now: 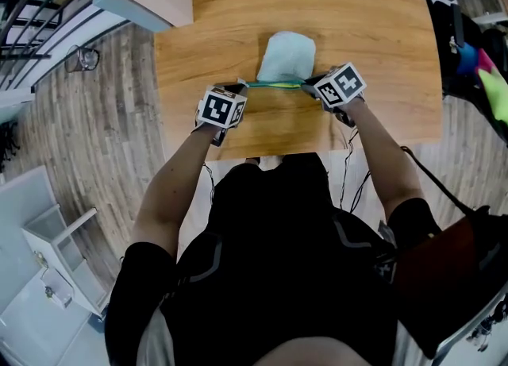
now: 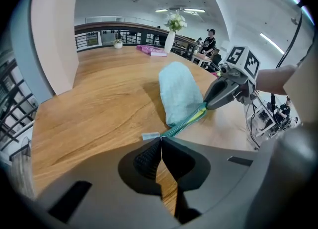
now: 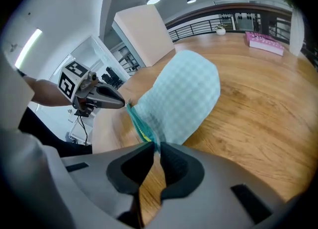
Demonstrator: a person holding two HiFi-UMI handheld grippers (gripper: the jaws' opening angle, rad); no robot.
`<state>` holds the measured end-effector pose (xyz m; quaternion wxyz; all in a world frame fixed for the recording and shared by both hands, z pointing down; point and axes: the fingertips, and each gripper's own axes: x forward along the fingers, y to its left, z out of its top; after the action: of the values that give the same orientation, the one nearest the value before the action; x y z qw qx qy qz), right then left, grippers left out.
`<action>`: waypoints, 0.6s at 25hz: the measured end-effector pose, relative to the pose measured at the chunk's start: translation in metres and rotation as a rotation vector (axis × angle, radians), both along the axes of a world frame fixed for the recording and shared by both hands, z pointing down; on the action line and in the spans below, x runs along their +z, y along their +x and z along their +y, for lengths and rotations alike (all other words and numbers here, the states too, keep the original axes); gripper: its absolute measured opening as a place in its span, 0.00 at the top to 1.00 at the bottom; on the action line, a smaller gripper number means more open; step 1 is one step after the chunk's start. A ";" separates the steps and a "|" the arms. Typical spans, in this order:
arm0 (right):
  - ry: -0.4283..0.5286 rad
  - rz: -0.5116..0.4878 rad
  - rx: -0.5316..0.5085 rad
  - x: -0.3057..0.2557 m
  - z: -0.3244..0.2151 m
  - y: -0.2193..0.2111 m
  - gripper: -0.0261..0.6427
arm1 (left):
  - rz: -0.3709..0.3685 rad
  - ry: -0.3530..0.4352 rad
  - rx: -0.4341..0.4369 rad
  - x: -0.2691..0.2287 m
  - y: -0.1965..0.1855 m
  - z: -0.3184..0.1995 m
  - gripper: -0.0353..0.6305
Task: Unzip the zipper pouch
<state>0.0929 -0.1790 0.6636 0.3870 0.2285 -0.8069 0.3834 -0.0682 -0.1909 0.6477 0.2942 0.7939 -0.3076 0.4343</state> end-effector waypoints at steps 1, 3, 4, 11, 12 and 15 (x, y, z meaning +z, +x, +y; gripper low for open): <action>-0.009 -0.002 0.004 0.001 0.000 0.000 0.88 | 0.001 -0.005 0.003 0.002 -0.001 0.000 0.90; -0.023 -0.008 0.018 0.002 0.000 0.000 0.88 | 0.010 -0.021 0.007 0.005 -0.001 0.001 0.90; -0.026 -0.009 0.025 0.003 0.001 0.001 0.88 | 0.015 -0.027 0.006 0.005 0.000 0.002 0.90; -0.036 -0.016 0.076 0.003 0.001 0.002 0.87 | 0.018 0.012 0.051 0.004 0.003 0.004 0.90; -0.030 -0.015 0.078 0.003 0.001 0.002 0.87 | 0.044 0.012 0.056 0.003 0.005 0.004 0.90; -0.004 0.006 0.066 0.002 0.000 0.002 0.86 | 0.105 0.010 0.037 -0.002 0.004 0.001 0.90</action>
<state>0.0950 -0.1787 0.6659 0.3770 0.2553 -0.7970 0.3968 -0.0647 -0.1904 0.6457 0.2977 0.8225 -0.2792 0.3960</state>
